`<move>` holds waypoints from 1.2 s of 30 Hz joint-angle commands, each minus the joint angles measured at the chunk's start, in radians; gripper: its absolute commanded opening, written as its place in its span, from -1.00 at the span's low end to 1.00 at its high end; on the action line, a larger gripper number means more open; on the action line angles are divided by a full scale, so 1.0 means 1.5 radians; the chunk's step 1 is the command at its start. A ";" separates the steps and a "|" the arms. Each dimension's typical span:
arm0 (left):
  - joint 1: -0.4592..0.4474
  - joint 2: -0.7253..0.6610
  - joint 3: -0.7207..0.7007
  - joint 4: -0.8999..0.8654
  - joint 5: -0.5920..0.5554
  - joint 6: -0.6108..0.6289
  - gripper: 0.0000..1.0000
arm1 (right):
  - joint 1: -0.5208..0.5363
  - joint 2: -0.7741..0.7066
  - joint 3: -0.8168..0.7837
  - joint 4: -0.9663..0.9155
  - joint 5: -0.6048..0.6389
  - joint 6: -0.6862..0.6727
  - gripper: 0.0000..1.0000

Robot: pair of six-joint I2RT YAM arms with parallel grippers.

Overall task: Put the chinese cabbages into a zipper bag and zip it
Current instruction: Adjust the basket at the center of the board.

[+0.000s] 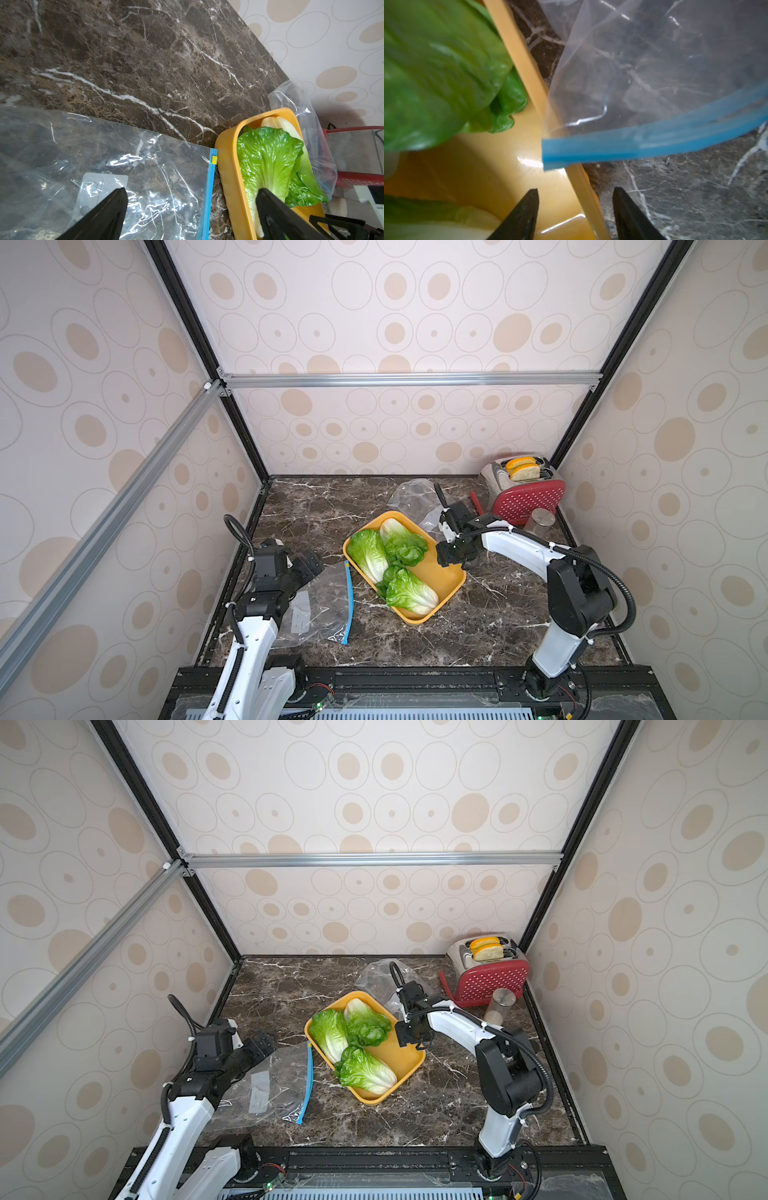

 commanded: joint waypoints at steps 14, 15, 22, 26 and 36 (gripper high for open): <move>-0.028 0.030 0.014 -0.066 -0.029 0.012 0.98 | -0.047 -0.058 -0.071 0.029 0.052 0.066 -0.78; -0.035 0.034 0.016 -0.070 -0.036 0.013 0.98 | -0.054 -0.069 -0.082 0.030 0.053 0.070 -0.78; -0.157 0.096 0.049 -0.114 -0.149 0.031 0.98 | -0.059 -0.133 -0.145 0.027 0.058 0.080 -0.77; -0.226 0.151 0.067 -0.145 -0.213 0.030 0.98 | -0.059 -0.157 -0.144 0.027 0.030 0.082 -0.52; -0.396 0.308 0.146 -0.235 -0.310 0.049 0.86 | -0.059 -0.267 -0.121 -0.058 0.005 0.085 -0.03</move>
